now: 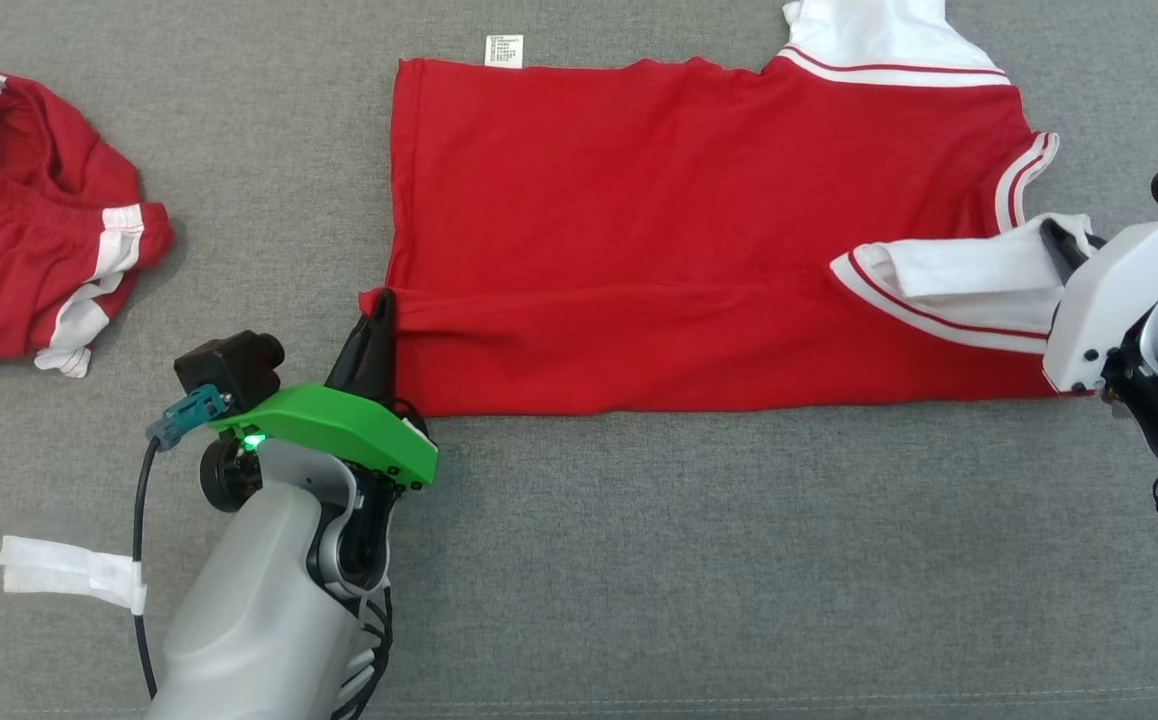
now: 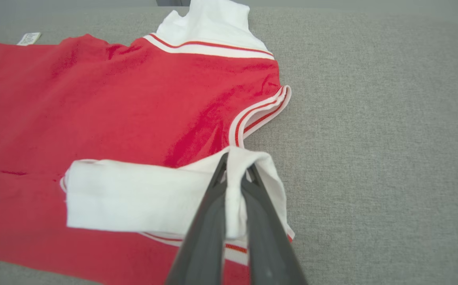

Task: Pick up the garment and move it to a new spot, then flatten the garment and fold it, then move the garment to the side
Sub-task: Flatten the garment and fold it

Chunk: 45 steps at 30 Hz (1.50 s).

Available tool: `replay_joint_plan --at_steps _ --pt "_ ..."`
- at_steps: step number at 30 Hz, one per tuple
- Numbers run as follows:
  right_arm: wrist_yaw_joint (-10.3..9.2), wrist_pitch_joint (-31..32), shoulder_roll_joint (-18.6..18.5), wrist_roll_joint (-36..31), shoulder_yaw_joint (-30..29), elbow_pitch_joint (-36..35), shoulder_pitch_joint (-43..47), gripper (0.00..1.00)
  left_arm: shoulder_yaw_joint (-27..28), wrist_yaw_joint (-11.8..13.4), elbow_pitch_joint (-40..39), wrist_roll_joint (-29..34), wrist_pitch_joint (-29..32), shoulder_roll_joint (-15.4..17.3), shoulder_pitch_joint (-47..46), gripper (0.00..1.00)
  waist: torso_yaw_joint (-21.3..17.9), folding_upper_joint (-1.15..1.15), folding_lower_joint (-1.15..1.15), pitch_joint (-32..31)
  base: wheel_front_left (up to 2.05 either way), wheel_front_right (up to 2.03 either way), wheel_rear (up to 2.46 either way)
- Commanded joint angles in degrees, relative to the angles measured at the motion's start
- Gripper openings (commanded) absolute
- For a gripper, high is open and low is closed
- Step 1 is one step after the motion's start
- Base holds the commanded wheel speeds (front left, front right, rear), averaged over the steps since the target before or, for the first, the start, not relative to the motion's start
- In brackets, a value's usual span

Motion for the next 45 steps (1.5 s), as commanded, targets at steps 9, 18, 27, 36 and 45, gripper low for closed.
replay_joint_plan --at_steps 9,18,27,36,45 --pt "0.01 -10.5 0.1 4.2 3.2 1.0 -2.6 1.00 -0.4 -0.3 2.9 1.5 -2.1 -0.1 -1.9 1.00 0.0 0.00 0.00 -0.3 0.00 0.00 0.00" --pt "0.01 -4.6 -0.8 2.5 -1.4 0.4 3.8 1.00 -3.8 1.9 2.0 8.0 -3.4 2.5 2.4 1.00 0.2 0.00 0.00 -2.8 0.00 0.00 0.00" --pt "0.02 1.1 2.5 -1.7 -7.8 -1.1 9.0 1.00 -7.2 5.7 2.6 11.9 -2.0 3.7 3.3 1.00 -0.2 0.00 0.00 -1.3 0.00 0.00 0.00" --pt "0.01 1.2 4.9 -2.9 -7.3 4.1 7.0 1.00 -8.0 6.7 5.3 12.6 -1.1 3.4 0.8 1.00 -0.6 0.00 0.00 0.7 0.00 0.00 0.00" --pt "0.01 -1.6 6.1 -0.5 -5.3 11.4 5.7 0.00 -9.1 4.8 8.6 11.8 0.3 2.5 -0.7 0.49 -0.5 0.00 0.00 1.4 0.00 0.00 0.00"
